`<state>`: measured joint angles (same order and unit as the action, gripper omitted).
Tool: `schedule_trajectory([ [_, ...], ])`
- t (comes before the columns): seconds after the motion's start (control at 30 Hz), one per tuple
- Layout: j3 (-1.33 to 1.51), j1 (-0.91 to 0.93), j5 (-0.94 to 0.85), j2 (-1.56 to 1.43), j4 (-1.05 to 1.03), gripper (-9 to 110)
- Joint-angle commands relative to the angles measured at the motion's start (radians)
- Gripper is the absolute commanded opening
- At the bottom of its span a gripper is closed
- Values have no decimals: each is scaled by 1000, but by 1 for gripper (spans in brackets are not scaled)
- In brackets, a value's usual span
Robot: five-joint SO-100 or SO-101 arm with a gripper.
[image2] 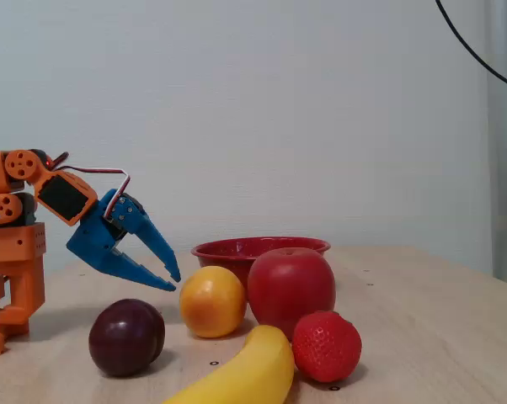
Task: Put plum in the red bowl.
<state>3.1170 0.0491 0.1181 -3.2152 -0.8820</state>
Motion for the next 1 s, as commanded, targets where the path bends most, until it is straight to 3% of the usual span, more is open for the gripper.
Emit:
schedule_trajectory([
  [0.0,0,15,8,-14,-3,0],
  [0.53,-74,8,29,41,-83,0],
  [0.97,-557,-107,201,597,-301,0],
])
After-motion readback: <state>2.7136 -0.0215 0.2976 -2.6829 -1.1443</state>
